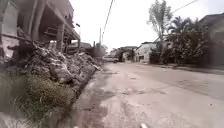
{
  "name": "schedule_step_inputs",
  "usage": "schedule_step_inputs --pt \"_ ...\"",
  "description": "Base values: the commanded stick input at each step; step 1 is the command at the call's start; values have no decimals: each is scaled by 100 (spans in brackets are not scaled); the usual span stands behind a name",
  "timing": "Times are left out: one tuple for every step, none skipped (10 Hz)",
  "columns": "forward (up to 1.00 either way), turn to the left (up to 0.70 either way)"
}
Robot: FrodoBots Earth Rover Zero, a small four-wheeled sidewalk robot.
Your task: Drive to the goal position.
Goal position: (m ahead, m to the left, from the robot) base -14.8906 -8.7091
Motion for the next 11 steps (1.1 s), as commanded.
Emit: schedule_step_inputs --pt "4 0" --pt "5 0" --pt "4 0" --pt "4 0" --pt "5 0" --pt "4 0" --pt "4 0" --pt "4 0" --pt "5 0" --pt "5 0" --pt "5 0"
